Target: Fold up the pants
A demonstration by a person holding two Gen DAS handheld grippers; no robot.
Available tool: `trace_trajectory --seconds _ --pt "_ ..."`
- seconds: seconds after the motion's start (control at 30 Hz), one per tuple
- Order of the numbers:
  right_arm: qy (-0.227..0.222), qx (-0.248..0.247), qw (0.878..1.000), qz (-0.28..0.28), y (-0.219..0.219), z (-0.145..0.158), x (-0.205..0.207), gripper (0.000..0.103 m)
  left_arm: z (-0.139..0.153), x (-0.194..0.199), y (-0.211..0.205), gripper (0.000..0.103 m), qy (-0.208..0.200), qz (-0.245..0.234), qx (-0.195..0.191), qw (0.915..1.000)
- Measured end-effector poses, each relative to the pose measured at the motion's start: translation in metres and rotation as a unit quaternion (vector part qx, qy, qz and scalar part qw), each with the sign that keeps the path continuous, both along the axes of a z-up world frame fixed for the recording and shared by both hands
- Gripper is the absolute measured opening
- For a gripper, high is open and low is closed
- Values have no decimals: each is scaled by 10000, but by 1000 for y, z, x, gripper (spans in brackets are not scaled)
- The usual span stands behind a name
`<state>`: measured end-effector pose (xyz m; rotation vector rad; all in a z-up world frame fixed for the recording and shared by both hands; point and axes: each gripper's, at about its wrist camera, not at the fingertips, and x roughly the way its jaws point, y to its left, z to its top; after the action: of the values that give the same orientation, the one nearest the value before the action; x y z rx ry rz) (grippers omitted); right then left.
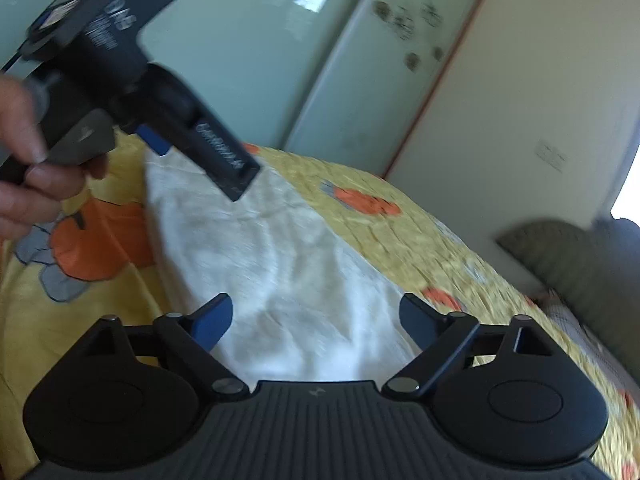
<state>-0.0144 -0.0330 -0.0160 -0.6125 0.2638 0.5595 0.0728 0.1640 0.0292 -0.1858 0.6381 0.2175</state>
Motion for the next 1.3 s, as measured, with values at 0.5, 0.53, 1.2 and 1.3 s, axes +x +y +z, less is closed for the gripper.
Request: trace_trajectory --seconds 0.5,0.53,1.2,1.3 --pt "-907 -2110 9692 888 114 -50 3 31 -44 12 73 90 765 -252 -3086 9478" --pt "-938 -2217 9663 910 116 -55 6 21 -46 13 75 90 747 -292 -3223 9432" --pt "2500 967 9634 -35 20 13 153 15 -50 74 62 41 513 -251 -2765 9593" --pt "2447 1130 9630 -22 14 -3 148 15 -47 71 57 15 490 -147 -2241 9732"
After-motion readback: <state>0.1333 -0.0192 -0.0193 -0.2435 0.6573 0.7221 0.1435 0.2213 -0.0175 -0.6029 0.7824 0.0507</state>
